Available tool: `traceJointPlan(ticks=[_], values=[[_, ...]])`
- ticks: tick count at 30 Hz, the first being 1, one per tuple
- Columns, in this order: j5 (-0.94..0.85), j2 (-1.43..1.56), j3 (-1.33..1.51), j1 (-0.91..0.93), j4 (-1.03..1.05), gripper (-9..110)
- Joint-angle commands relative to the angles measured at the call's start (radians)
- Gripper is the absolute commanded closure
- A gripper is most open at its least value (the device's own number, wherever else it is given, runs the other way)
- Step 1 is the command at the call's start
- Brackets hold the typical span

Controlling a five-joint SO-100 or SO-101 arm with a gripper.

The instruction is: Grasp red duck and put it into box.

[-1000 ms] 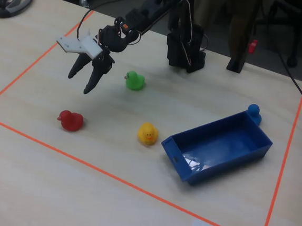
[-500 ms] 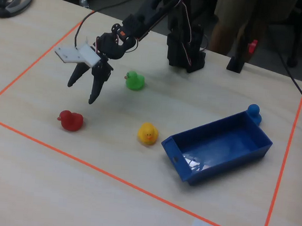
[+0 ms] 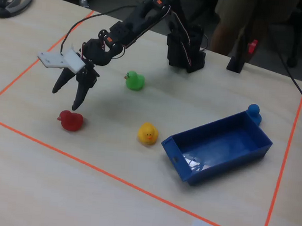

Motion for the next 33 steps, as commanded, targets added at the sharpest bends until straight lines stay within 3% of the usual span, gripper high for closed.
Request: traceJointPlan(ticks=[1, 33], values=[[-0.006, -0.043, -0.101, 0.035, 0.0, 57], [0.057, -0.236, -0.12, -0.014, 0.0, 58]])
